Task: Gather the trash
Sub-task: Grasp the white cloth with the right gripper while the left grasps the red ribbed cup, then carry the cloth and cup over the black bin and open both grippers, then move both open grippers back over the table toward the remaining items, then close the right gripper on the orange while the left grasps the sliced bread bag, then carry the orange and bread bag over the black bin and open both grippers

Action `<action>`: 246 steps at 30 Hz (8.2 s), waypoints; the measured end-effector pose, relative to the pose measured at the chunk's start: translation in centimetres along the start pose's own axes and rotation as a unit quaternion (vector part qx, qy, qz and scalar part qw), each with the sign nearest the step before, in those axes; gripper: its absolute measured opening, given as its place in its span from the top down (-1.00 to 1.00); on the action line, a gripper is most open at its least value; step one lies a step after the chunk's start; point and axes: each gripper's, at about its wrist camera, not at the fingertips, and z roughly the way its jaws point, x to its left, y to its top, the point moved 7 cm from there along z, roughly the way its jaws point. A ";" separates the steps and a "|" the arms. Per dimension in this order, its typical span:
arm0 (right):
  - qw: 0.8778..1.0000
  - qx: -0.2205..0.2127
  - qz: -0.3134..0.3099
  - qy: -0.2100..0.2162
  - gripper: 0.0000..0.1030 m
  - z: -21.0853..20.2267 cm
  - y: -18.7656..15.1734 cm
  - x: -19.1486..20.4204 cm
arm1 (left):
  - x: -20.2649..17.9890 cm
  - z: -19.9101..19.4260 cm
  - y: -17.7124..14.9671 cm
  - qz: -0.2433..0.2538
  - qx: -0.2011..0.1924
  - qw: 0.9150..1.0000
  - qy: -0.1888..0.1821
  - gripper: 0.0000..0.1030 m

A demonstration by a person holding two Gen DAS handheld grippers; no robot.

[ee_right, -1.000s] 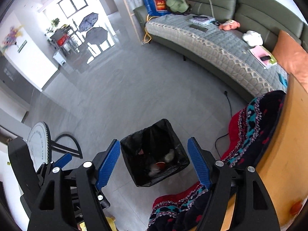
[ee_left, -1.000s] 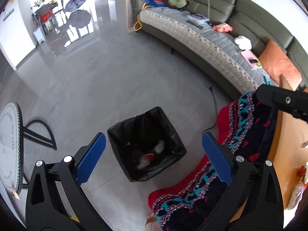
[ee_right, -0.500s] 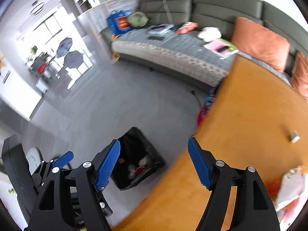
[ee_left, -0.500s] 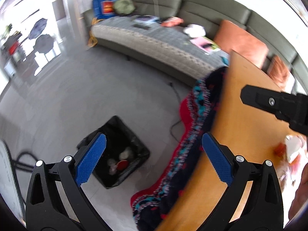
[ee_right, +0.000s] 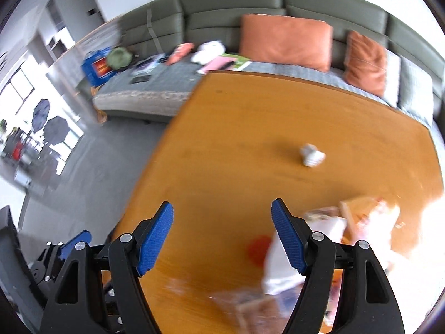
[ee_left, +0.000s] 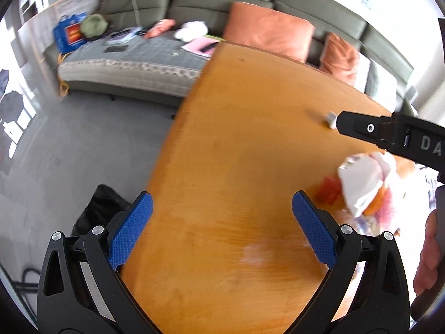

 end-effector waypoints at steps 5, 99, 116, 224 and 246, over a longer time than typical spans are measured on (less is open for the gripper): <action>0.999 0.006 0.022 -0.041 -0.43 0.1 -1.2 -4.6 | -3.5 1.1 0.3 0.023 0.009 1.000 -0.009 -0.88; 0.942 0.079 -0.294 0.142 -0.12 7.7 -7.7 45.6 | 36.9 -6.1 -12.5 -0.269 0.011 0.952 0.146 -0.88; 0.952 0.079 -0.258 0.146 -0.12 7.3 -6.5 42.3 | 35.6 -5.4 -11.7 -0.260 0.007 0.957 0.128 -0.88; 0.982 0.115 -0.083 -0.123 -0.29 5.2 -5.2 -12.5 | -11.7 4.8 -7.5 -0.033 0.098 0.994 -0.026 -0.44; 0.997 0.069 -0.013 -0.035 -0.04 0.2 -4.1 -9.1 | -7.3 0.9 -6.1 -0.048 0.052 0.997 -0.044 -0.44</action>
